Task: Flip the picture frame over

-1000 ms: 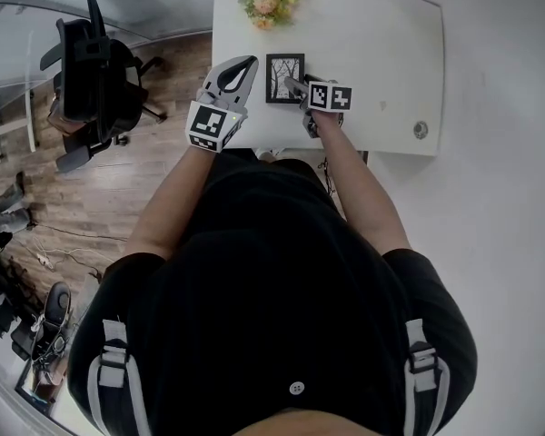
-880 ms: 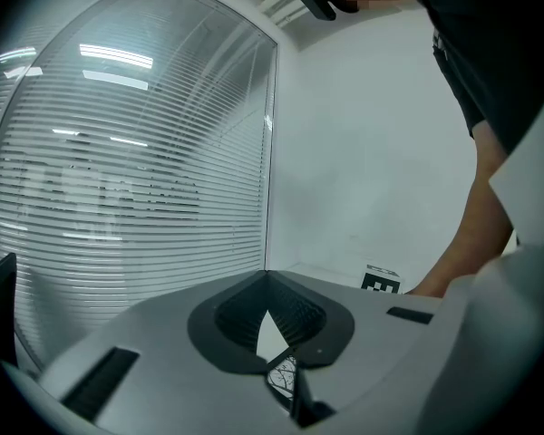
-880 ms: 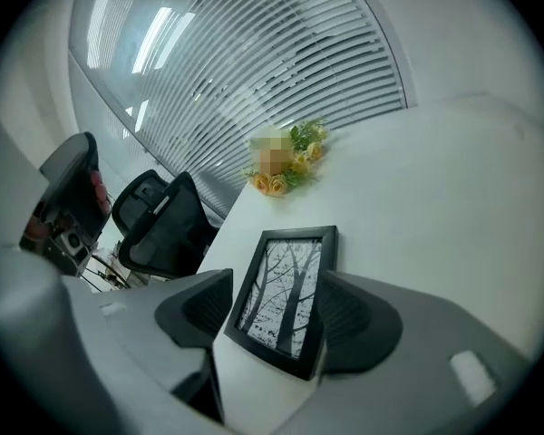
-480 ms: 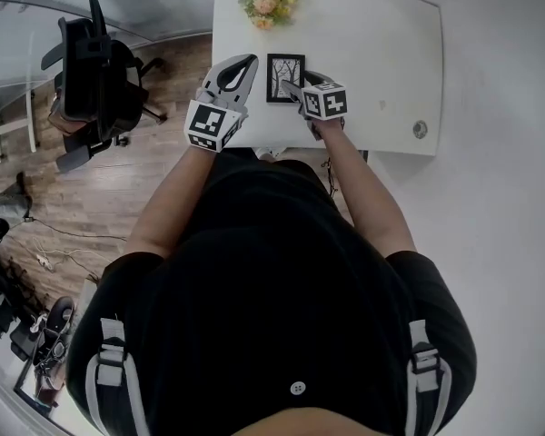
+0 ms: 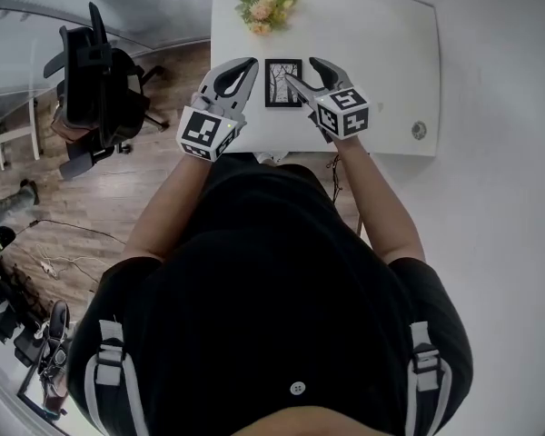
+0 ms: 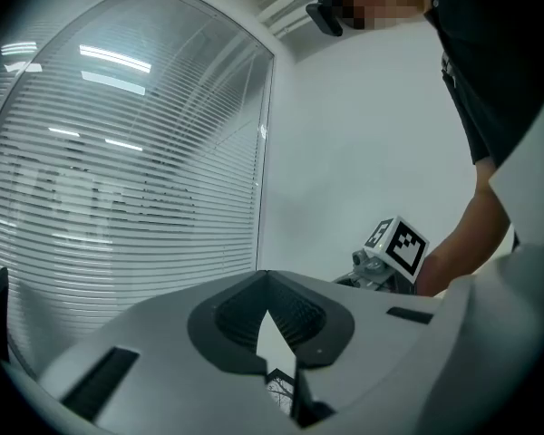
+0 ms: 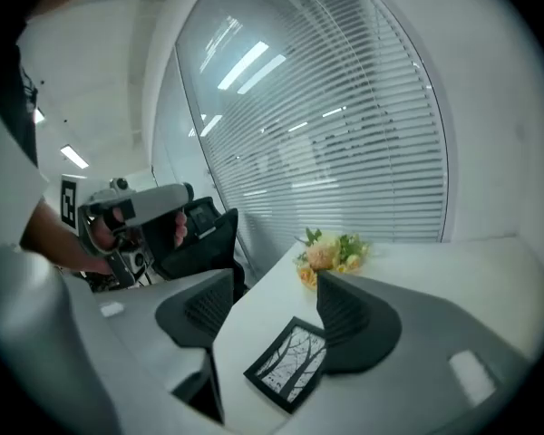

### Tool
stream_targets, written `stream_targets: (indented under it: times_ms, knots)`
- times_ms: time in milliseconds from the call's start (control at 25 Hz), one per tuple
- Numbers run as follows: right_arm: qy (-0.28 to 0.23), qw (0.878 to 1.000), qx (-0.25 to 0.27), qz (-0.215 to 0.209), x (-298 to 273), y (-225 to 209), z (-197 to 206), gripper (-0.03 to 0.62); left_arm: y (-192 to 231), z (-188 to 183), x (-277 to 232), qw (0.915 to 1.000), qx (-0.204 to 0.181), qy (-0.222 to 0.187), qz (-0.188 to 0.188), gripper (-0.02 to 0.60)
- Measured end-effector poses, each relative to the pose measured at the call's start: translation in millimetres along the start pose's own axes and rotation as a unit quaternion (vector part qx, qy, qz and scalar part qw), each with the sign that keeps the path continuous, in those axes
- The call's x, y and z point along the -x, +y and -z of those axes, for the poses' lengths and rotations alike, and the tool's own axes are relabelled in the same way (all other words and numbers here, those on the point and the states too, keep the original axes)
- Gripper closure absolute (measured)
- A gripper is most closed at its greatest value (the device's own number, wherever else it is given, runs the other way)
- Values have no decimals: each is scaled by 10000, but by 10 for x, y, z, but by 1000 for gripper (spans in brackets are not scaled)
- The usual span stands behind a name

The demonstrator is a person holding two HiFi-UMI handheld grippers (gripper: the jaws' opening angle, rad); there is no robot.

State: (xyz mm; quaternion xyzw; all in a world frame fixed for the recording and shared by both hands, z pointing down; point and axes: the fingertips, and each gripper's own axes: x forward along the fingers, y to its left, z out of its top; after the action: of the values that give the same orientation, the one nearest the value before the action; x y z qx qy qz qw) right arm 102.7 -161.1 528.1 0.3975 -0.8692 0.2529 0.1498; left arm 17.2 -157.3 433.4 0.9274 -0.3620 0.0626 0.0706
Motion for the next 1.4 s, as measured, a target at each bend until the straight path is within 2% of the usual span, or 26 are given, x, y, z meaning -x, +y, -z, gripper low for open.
stream_targets:
  times_ms: [120, 240, 480, 600, 880, 960, 1400]
  knots:
    - [-542, 9982, 253, -2, 193, 91, -340, 319, -40, -88, 25, 10000, -2, -34, 60, 580]
    - [-1008, 9934, 543, -25, 384, 207, -607, 362, -78, -175, 56, 9999, -7, -80, 103, 580]
    - [-1590, 9820, 1003, -201, 677, 455, -891, 401, -165, -281, 113, 9995, -80, -145, 277, 580]
    - [-1756, 9786, 1044, -256, 779, 535, -1011, 428, -217, -361, 108, 9990, -124, -183, 397, 580]
    - [-2087, 9678, 1397, -149, 995, 651, -1259, 554, -351, -633, 33, 9969, -316, -313, 652, 580]
    - [-2154, 9661, 1415, -142, 1040, 671, -1301, 572, -388, -699, 31, 9961, -295, -409, 728, 580]
    - [-2208, 9645, 1435, -208, 1149, 755, -1406, 585, -474, -823, 30, 9951, -235, -481, 836, 580]
